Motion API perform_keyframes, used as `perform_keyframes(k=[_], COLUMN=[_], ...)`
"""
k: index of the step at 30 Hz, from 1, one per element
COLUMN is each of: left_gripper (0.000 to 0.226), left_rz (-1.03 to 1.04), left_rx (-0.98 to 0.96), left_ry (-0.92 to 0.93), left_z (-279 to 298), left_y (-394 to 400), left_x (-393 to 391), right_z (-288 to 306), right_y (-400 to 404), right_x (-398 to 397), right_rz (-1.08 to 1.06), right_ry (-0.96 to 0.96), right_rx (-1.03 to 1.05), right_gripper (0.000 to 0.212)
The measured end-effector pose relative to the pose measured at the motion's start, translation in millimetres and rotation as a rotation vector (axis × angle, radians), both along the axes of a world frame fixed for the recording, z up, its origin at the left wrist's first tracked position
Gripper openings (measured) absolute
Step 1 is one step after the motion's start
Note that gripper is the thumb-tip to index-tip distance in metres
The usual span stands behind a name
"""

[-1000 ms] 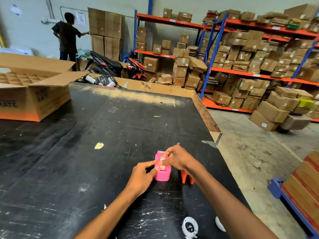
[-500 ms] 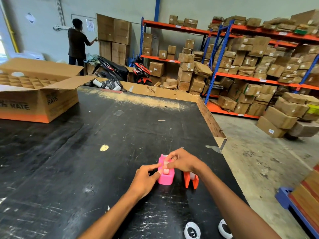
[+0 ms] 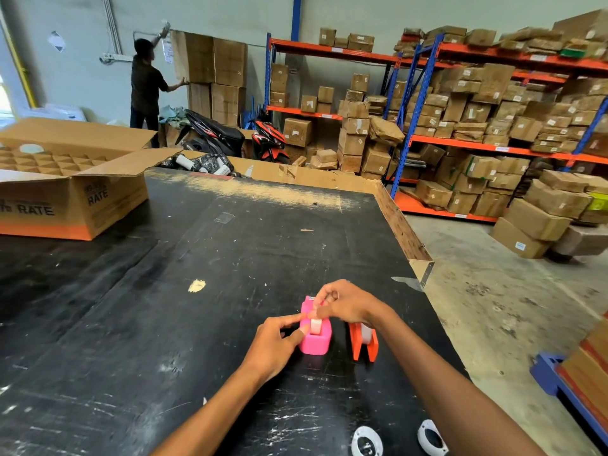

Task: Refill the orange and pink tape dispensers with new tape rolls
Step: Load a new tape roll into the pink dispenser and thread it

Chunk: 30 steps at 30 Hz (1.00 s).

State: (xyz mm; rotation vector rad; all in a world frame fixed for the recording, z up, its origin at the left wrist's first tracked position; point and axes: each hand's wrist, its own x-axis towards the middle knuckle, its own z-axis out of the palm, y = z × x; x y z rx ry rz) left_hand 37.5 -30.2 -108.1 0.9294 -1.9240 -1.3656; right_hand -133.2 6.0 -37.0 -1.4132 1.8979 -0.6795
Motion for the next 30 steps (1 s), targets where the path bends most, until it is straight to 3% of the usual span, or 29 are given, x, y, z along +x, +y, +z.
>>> perform_keyframes(k=[7, 11, 16, 23, 30], left_gripper=[0.035, 0.046, 0.036, 0.038, 0.038], left_rz=[-0.037, -0.088, -0.097, -0.117, -0.125], left_rx=[-0.060, -0.133, -0.247, -0.295, -0.330], left_ry=[0.000, -0.015, -0.102, -0.138, -0.147], left_z=[1, 3, -3, -6, -6], left_y=[-1, 0, -4, -7, -8], left_x=[0, -1, -1, -1, 0], right_z=[0, 3, 1, -4, -10], right_y=[-10, -18, -33, -42, -54], right_x=[-12, -19, -27, -28, -34], right_rz=[-0.059, -0.047, -0.049, 0.025, 0.025], right_ry=[-0.009, 0.034, 0.118, 0.163, 0.055], right_rx=[-0.020, -0.017, -0.022, -0.104, 0.049], right_gripper=[0.020, 0.007, 0.017, 0.009, 0.010])
